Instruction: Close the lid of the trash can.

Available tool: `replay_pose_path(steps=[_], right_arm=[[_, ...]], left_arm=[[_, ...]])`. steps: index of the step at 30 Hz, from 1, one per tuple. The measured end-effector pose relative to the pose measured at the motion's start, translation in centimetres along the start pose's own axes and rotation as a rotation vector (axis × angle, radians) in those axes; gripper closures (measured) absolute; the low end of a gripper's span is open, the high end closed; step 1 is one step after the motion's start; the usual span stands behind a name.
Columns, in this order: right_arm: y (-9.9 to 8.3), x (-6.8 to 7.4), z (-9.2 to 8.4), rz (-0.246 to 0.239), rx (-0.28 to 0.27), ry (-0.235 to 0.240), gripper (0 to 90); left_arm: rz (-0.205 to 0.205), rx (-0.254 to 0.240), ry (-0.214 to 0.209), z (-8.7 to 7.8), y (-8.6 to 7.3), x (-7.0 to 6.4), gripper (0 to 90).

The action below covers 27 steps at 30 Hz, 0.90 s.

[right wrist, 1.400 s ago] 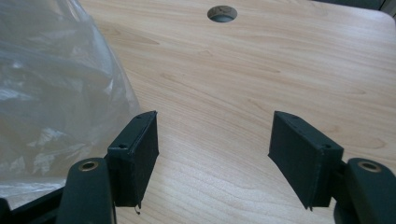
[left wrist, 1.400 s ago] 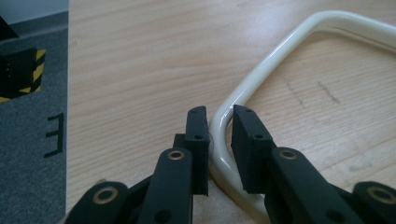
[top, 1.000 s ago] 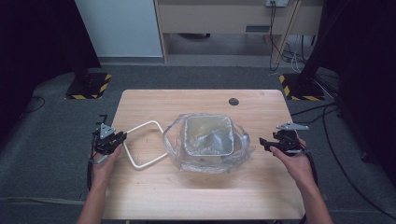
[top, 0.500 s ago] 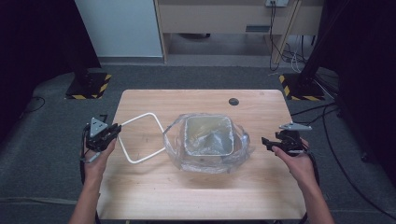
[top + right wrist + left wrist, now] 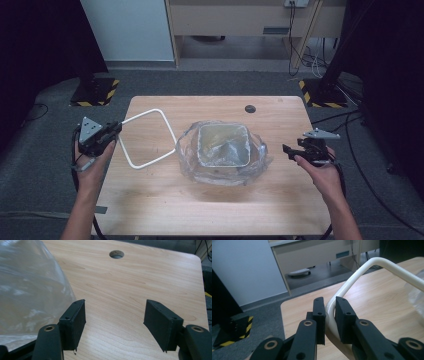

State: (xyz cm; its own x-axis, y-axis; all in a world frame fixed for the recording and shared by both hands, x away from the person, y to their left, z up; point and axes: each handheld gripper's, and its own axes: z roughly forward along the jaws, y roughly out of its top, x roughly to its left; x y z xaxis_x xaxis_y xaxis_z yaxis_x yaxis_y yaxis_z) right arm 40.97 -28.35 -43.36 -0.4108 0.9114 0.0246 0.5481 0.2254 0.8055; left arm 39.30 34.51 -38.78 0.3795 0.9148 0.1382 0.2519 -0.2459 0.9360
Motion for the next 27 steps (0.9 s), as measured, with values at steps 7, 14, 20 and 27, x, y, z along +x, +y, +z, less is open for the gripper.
replay_pose_path(steps=[7, 14, 20, 27], right_arm=[[0.7, 0.7, -0.7, -0.021, -0.013, 0.015, 33.6], [0.8, 0.7, -0.7, -0.021, -0.010, 0.018, 33.7], [1.0, 0.7, -0.8, -0.018, -0.014, 0.010, 33.9], [1.8, 1.4, -1.9, -0.026, -0.048, 0.023, 34.1]], left_arm=[[0.038, -0.031, -0.017, 0.1, 2.7, -0.9, 78.6], [0.039, -0.030, 0.004, -0.7, 3.2, 0.5, 78.6], [0.026, -0.057, 0.002, -1.7, 4.0, 1.1, 78.7], [0.018, -0.088, -0.066, -0.9, 6.1, -0.7, 78.7]])
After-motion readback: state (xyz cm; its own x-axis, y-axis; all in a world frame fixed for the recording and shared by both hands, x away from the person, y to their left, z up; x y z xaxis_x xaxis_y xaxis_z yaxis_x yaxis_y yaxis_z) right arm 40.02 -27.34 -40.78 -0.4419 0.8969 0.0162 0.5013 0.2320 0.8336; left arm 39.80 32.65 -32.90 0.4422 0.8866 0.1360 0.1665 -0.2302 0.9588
